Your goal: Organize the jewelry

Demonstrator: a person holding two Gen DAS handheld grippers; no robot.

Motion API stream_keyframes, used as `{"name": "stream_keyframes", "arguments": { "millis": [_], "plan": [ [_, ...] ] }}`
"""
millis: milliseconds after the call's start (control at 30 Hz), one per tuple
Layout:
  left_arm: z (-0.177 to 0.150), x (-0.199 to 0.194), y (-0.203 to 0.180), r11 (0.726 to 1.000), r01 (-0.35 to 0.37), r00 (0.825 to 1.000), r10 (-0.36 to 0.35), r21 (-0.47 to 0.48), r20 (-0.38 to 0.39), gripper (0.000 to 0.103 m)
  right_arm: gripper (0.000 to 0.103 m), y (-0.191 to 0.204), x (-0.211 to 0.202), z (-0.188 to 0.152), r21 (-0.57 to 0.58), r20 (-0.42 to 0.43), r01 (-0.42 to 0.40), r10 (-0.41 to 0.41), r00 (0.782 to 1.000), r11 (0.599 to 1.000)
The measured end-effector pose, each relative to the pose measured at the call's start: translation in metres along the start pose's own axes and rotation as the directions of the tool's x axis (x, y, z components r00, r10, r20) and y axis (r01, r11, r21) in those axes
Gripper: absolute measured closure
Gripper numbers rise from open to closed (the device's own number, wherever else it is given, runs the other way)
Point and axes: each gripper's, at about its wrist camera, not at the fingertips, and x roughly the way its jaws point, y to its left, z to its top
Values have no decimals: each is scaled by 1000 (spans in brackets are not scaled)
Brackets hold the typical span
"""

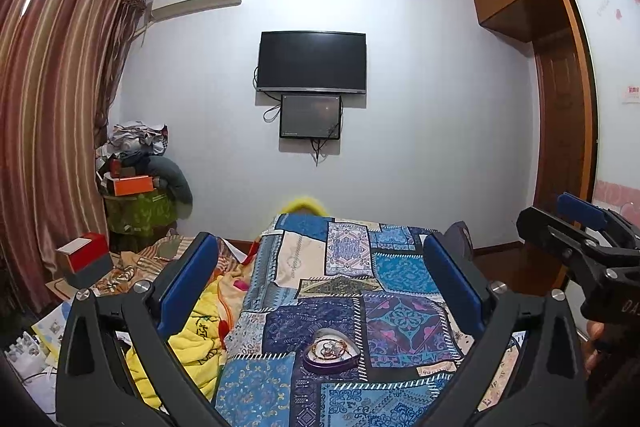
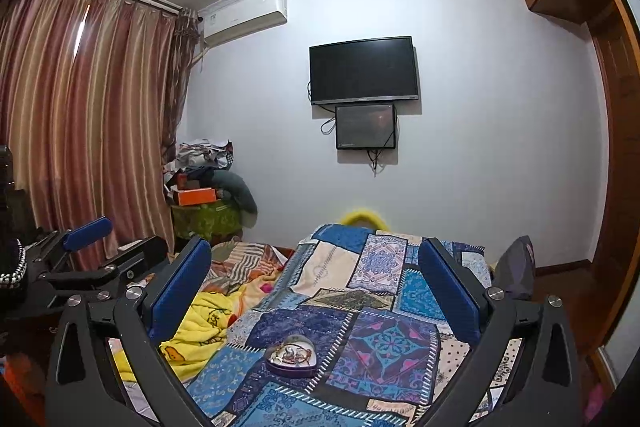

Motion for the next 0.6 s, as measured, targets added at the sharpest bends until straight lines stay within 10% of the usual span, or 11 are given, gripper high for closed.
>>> {"name": "stream_keyframes", "arguments": {
  "millis": [600],
  "plan": [
    [-3,7,0,1000,-20,1000,20,-11,-20,0,0,-2,3,-4,1,-28,-6,6,1000,1000]
  ]
}}
